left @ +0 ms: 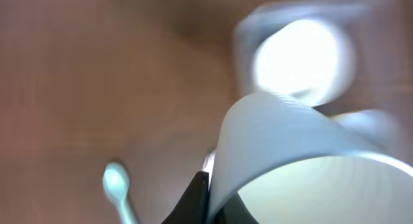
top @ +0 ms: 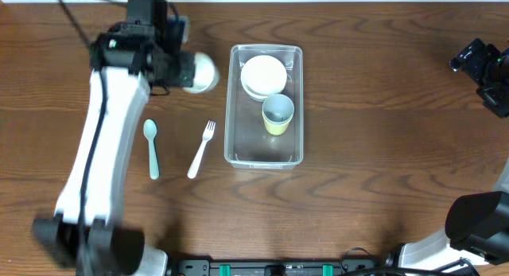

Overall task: Pack container
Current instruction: 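Place the white cup into the stacked cups and release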

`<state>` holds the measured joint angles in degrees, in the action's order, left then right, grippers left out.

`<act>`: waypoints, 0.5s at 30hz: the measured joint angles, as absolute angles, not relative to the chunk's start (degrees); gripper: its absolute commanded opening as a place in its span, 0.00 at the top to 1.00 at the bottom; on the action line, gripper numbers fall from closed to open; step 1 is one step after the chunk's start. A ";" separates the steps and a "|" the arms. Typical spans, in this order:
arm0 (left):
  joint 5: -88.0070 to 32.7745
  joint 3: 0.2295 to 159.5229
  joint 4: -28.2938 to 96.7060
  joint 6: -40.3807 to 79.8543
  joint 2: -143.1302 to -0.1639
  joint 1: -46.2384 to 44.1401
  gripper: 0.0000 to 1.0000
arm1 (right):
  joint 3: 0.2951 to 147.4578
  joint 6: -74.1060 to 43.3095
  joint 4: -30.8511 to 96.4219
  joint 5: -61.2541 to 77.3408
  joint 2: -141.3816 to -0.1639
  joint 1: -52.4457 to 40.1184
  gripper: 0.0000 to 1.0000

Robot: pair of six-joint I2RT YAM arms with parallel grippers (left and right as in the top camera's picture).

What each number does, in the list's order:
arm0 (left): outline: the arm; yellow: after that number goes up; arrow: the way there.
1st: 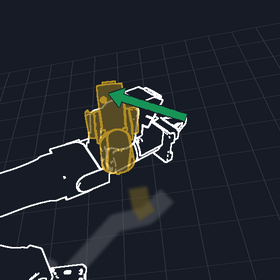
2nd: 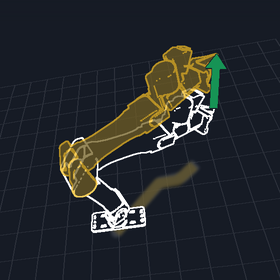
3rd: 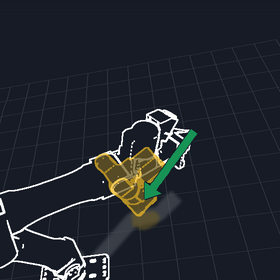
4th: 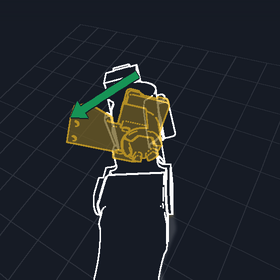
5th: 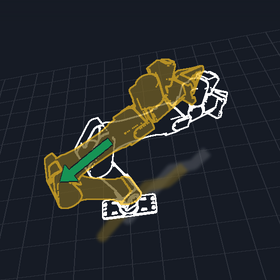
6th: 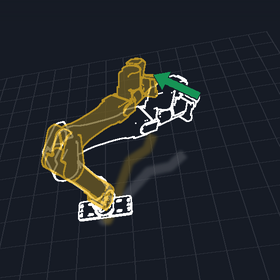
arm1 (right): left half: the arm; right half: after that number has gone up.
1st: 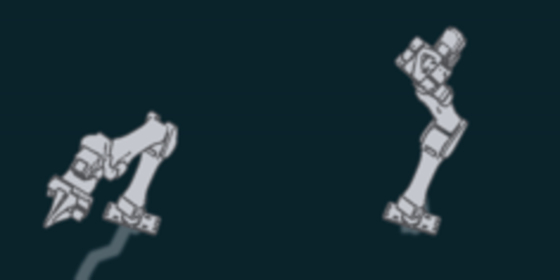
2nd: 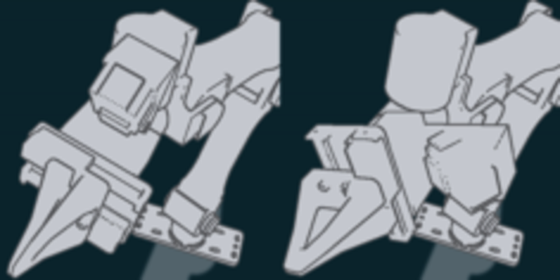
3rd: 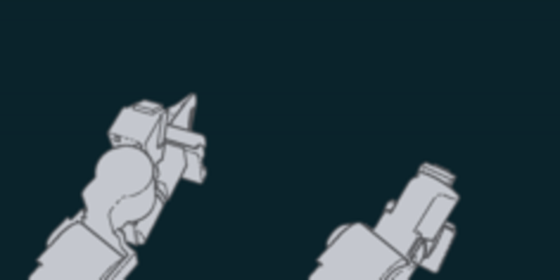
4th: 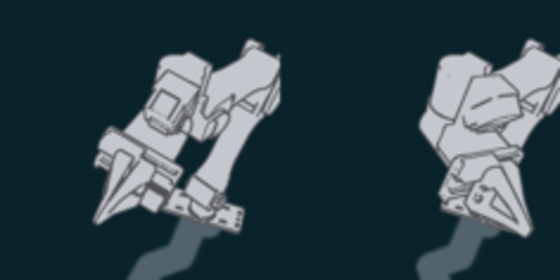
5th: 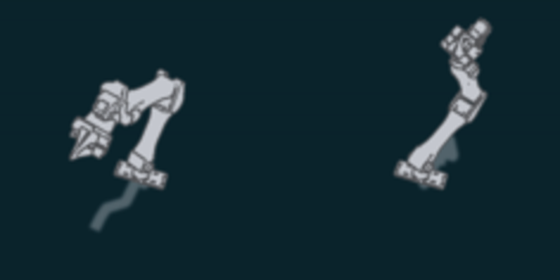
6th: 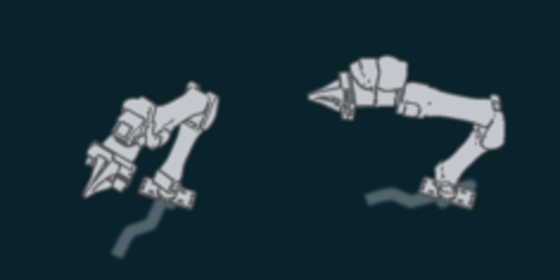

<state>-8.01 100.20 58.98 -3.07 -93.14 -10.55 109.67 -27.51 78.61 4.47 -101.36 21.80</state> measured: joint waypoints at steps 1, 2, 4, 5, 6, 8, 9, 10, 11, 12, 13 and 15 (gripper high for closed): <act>-8.36 101.01 58.17 -3.11 -90.54 -13.04 0.94 | 109.67 -27.49 78.61 4.49 -101.36 21.80 0.01; -8.80 101.60 57.60 -3.20 -88.42 -15.92 0.94 | 109.67 -27.49 78.61 4.47 -101.36 21.80 0.01; -9.34 102.15 56.97 -3.31 -86.17 -20.69 0.94 | 109.67 -27.51 78.61 4.49 -101.36 21.80 0.01; -9.52 102.19 56.69 -3.40 -85.84 -22.76 0.94 | 109.67 -27.51 78.61 4.49 -101.36 21.80 0.01; -9.76 102.15 56.40 -3.49 -86.02 -24.62 0.94 | 109.67 -27.49 78.61 4.49 -101.36 21.80 0.01; -9.91 101.82 55.88 -4.27 -88.05 -27.38 0.94 | 109.67 -27.49 78.61 4.49 -101.36 21.80 0.01; -9.67 101.54 55.83 -4.62 -89.80 -28.53 0.94 | 109.67 -27.49 78.61 4.49 -101.36 21.80 0.01; -8.95 101.23 55.96 -4.95 -91.64 -29.43 0.94 | 109.67 -27.51 78.61 4.49 -101.36 21.80 0.01; -7.99 100.79 55.96 -5.17 -93.84 -30.22 0.94 | 109.67 -27.51 78.61 4.49 -101.36 21.80 0.01; -7.25 100.47 56.07 -5.43 -95.90 -30.65 0.94 | 109.67 -27.51 78.61 4.49 -101.36 21.80 0.01; -6.59 100.05 56.05 -5.65 -98.15 -30.94 0.94 | 109.67 -27.49 78.61 4.49 -101.36 21.80 0.01; -5.58 99.66 56.31 -5.96 -101.73 -30.96 0.94 | 109.67 -27.49 78.61 4.49 -101.36 21.80 0.01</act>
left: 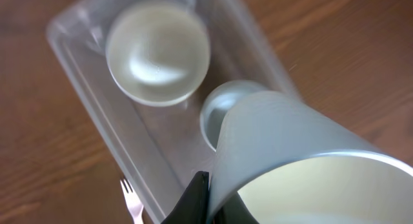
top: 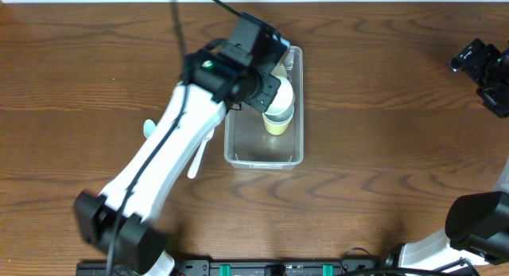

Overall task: Pack container
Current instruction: 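Place the white cup into the stacked cups and release, then move the left gripper down to the mint-green spoon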

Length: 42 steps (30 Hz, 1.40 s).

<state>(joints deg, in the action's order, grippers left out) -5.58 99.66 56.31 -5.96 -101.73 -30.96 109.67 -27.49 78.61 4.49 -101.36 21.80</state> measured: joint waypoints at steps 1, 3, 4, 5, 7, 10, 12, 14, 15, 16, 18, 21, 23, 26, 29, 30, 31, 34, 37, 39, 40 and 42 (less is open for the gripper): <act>-5.13 99.61 56.29 -6.07 -103.59 -30.96 0.94 | 109.67 -27.49 78.61 4.49 -101.36 21.80 0.01; -4.43 99.61 56.29 -6.11 -106.39 -30.87 0.94 | 109.67 -27.49 78.61 4.49 -101.36 21.80 0.01; -4.29 99.61 56.29 -6.11 -107.42 -30.87 0.94 | 109.67 -27.49 78.61 4.49 -101.36 21.80 0.01; -4.08 99.61 56.29 -6.13 -108.49 -30.87 0.94 | 109.67 -27.49 78.61 4.49 -101.36 21.80 0.01; -3.97 99.61 56.29 -6.24 -110.15 -30.87 0.94 | 109.67 -27.49 78.61 4.49 -101.36 21.80 0.01; -3.86 99.61 56.29 -6.66 -111.74 -30.87 0.50 | 109.67 -27.51 78.61 4.49 -101.36 21.80 0.01; -3.84 99.61 56.40 -6.44 -112.07 -30.87 0.02 | 109.67 -27.51 78.61 4.49 -101.36 21.80 0.01; -3.84 99.98 57.10 -6.44 -112.01 -30.87 0.02 | 109.67 -27.49 78.61 4.49 -101.36 21.80 0.01; -3.81 100.64 57.87 -6.42 -111.94 -30.85 0.02 | 109.67 -27.51 78.61 4.49 -101.36 21.80 0.01; -3.84 101.78 59.02 -6.28 -111.79 -30.79 0.02 | 109.67 -27.51 78.61 4.49 -101.36 21.80 0.01; -3.84 104.68 61.21 -6.26 -111.07 -30.55 0.02 | 109.67 -27.51 78.61 4.49 -101.36 21.80 0.00; -3.86 110.06 65.23 -6.28 -107.39 -29.30 0.02 | 109.67 -27.49 78.61 4.49 -101.36 21.80 0.01; -3.84 112.29 67.07 -6.28 -102.96 -27.77 0.02 | 109.67 -27.49 78.61 4.49 -101.36 21.80 0.01; -2.85 114.41 72.01 -6.28 -95.18 -23.88 0.02 | 109.65 -27.49 78.61 4.49 -101.36 21.80 0.01; -1.85 115.31 79.09 -6.13 -90.50 -18.57 0.02 | 109.65 -27.49 78.61 4.49 -101.36 21.80 0.01; -1.41 115.15 81.58 -5.72 -89.84 -16.12 0.02 | 109.67 -27.51 78.61 4.49 -101.36 21.80 0.01; -1.17 114.63 82.96 -5.19 -89.73 -14.44 0.02 | 109.65 -27.51 78.59 4.49 -101.36 21.80 0.01; -1.06 109.43 83.31 -2.76 -90.56 -9.23 0.02 | 109.65 -27.49 78.61 4.47 -101.36 21.80 0.01; -1.06 99.96 79.77 -0.69 -92.42 -4.86 0.02 | 109.65 -27.49 78.59 4.47 -101.36 21.80 0.01; -1.08 92.84 74.70 0.38 -93.32 -2.31 0.02 | 109.65 -27.49 78.61 4.49 -101.36 21.80 0.01; -1.08 88.92 71.59 0.71 -93.51 -0.99 0.02 | 109.65 -27.51 78.59 4.47 -101.36 21.80 0.01; -1.13 81.84 65.71 1.39 -93.58 1.61 0.02 | 109.65 -27.51 78.56 4.47 -101.36 21.80 0.01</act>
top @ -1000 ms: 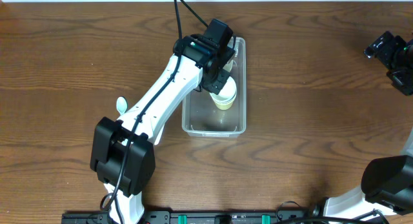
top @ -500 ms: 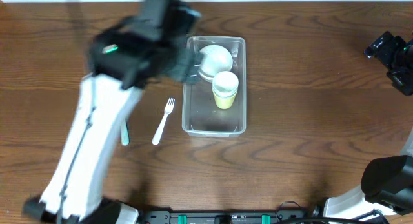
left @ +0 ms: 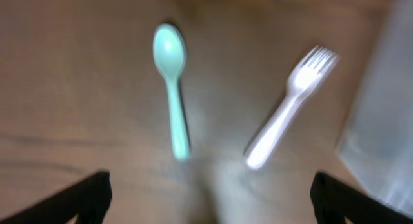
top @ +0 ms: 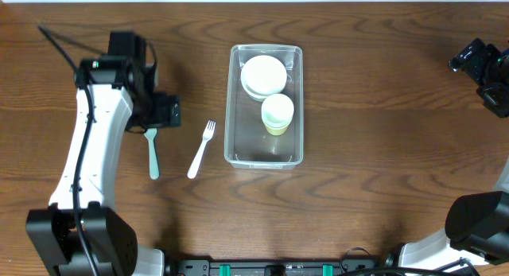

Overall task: Pack container
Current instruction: 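Move the left gripper down to the mint-green spoon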

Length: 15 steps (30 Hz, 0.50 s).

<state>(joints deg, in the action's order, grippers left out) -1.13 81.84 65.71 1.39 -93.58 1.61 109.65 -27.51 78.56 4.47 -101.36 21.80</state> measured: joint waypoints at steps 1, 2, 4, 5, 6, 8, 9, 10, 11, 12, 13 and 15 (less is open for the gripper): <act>-1.10 78.32 62.89 1.52 -93.62 3.11 0.02 | 109.65 -27.49 78.61 4.47 -101.36 21.80 0.01; -1.13 75.96 60.90 1.54 -93.71 4.19 0.02 | 109.65 -27.49 78.59 4.49 -101.36 21.80 0.01; -1.48 71.18 56.27 1.45 -94.08 6.57 0.01 | 109.65 -27.51 78.61 4.49 -101.36 21.80 0.01; -1.72 69.52 54.57 1.32 -94.43 7.49 0.02 | 109.65 -27.51 78.61 4.49 -101.36 21.80 0.01; -2.42 67.48 51.83 1.08 -94.74 8.51 0.04 | 109.65 -27.51 78.63 4.49 -101.36 21.80 0.01; -3.03 65.23 49.12 0.60 -95.48 9.61 0.09 | 109.65 -27.51 78.59 4.49 -101.36 21.80 0.01; -3.11 64.47 48.12 0.21 -96.01 10.00 0.16 | 109.65 -27.49 78.61 4.49 -101.36 21.80 0.01; -3.25 63.86 47.33 -0.30 -96.44 10.17 0.18 | 109.65 -27.49 78.59 4.47 -101.36 21.80 0.01; -3.36 63.33 46.46 -1.04 -97.08 10.24 0.18 | 109.65 -27.51 78.59 4.49 -101.36 21.80 0.01; -3.51 62.98 45.87 -1.72 -97.62 10.22 0.18 | 109.65 -27.49 78.61 4.49 -101.36 21.80 0.01; -3.73 62.65 45.10 -2.42 -98.30 10.07 0.18 | 109.65 -27.51 78.61 4.47 -101.36 21.80 0.01; -4.08 62.28 43.94 -3.25 -99.77 9.96 0.19 | 109.65 -27.49 78.61 4.49 -101.36 21.80 0.01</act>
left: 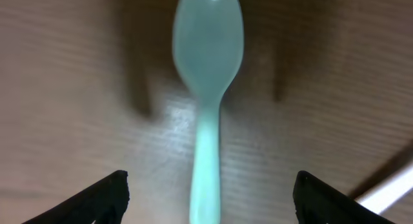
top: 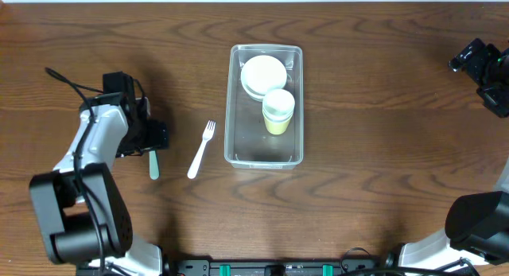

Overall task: Pack container
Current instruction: 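Move the left gripper down to the mint-green spoon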

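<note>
A clear plastic container (top: 233, 109) lies at the table's middle, holding a white bowl (top: 263, 75) and a stack of cups (top: 278, 110), pale blue on yellow-green. A mint spoon (left: 208, 69) lies on the wood at the left, its handle end (top: 153, 169) showing below my left gripper (top: 151, 137). That gripper is open, low over the spoon, with the handle centred between its black fingertips (left: 106, 198). A white fork (top: 201, 149) lies between spoon and container. My right gripper (top: 485, 69) sits at the far right edge, too small to read.
The table is dark brown wood. A black cable (top: 71, 81) trails from the left arm. The fork's handle tip (left: 384, 195) shows at the lower right of the left wrist view, close to the right finger.
My left gripper has moved down and left from higher over the spoon and fork to close above the spoon, straddling its handle. It remains open. The right arm is unchanged.
My left gripper held a pale blue cup left of the container. Then it carried the cup over the yellow-green cup inside the container. Later the cup sat nested there and the gripper was open above the spoon and fork; now it straddles the spoon.
</note>
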`<state>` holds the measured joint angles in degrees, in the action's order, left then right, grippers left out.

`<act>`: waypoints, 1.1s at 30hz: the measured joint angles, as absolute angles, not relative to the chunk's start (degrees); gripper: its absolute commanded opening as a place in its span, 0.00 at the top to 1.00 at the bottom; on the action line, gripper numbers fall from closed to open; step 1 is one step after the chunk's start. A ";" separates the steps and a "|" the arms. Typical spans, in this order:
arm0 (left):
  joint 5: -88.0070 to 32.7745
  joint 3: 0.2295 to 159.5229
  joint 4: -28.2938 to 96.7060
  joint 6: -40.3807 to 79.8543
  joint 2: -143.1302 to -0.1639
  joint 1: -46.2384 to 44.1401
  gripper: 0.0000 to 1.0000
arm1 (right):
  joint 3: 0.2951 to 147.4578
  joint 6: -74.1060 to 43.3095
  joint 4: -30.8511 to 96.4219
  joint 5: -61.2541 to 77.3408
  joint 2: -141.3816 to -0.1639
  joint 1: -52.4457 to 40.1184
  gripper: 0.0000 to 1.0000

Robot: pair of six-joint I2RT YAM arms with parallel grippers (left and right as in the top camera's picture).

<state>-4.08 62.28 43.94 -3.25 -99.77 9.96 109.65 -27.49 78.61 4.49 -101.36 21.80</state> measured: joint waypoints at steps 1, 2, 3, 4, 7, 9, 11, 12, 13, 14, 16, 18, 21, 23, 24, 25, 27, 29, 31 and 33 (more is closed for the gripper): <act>-4.19 62.24 43.44 -3.46 -100.60 9.91 0.21 | 109.65 -27.51 78.61 4.49 -101.36 21.80 0.01; -4.21 62.24 42.72 -3.66 -101.60 9.91 0.23 | 109.65 -27.51 78.61 4.47 -101.36 21.80 0.01; -4.19 62.24 42.13 -3.90 -102.61 9.91 0.24 | 109.65 -27.49 78.61 4.49 -101.36 21.80 0.01; -4.23 62.24 41.69 -4.23 -103.55 9.91 0.27 | 109.65 -27.49 78.61 4.49 -101.36 21.80 0.01; -4.16 62.22 40.62 -4.71 -106.13 9.91 0.36 | 109.65 -27.49 78.61 4.49 -101.36 21.80 0.01; -4.19 62.46 40.07 -4.56 -106.37 9.91 0.50 | 109.65 -27.49 78.61 4.49 -101.36 21.80 0.01; -4.16 62.46 39.97 -4.69 -106.39 9.93 0.70 | 109.65 -27.49 78.61 4.49 -101.36 21.80 0.01; -4.25 62.46 39.94 -4.54 -106.39 9.93 0.78 | 109.65 -27.49 78.61 4.49 -101.36 21.80 0.01; -4.29 62.46 39.94 -4.62 -106.39 9.93 0.86 | 109.65 -27.51 78.61 4.49 -101.36 21.80 0.01; -4.32 62.46 39.92 -4.71 -106.39 9.93 0.92 | 109.65 -27.49 78.61 4.49 -101.36 21.80 0.01; -4.45 62.52 40.03 -4.82 -106.39 9.91 0.94 | 109.65 -27.51 78.61 4.49 -101.36 21.80 0.01; -4.51 62.81 40.75 -4.95 -106.39 9.91 0.94 | 109.65 -27.51 78.61 4.49 -101.36 21.80 0.01; -4.54 63.42 44.12 -4.95 -106.41 9.80 0.94 | 109.65 -27.49 78.61 4.49 -101.36 21.80 0.01; -4.58 64.75 47.77 -4.93 -106.19 9.41 0.94 | 109.65 -27.51 78.61 4.49 -101.36 21.80 0.01; -4.62 65.65 49.19 -4.93 -105.86 9.10 0.94 | 109.65 -27.49 78.61 4.49 -101.36 21.80 0.01; -4.73 67.00 50.78 -4.93 -105.23 8.62 0.94 | 109.65 -27.51 78.61 4.49 -101.36 21.80 0.01; -4.75 70.13 53.93 -5.02 -102.85 7.27 0.94 | 109.65 -27.49 78.61 4.49 -101.36 21.80 0.01; -4.73 74.17 56.90 -5.89 -98.61 4.91 0.94 | 109.65 -27.49 78.61 4.49 -101.36 21.80 0.01; -4.91 78.59 58.19 -7.25 -93.34 1.28 0.94 | 109.65 -27.49 78.61 4.49 -101.36 21.80 0.01; -5.80 82.11 57.98 -9.23 -88.23 -3.33 0.94 | 109.65 -27.49 78.61 4.49 -101.36 21.80 0.01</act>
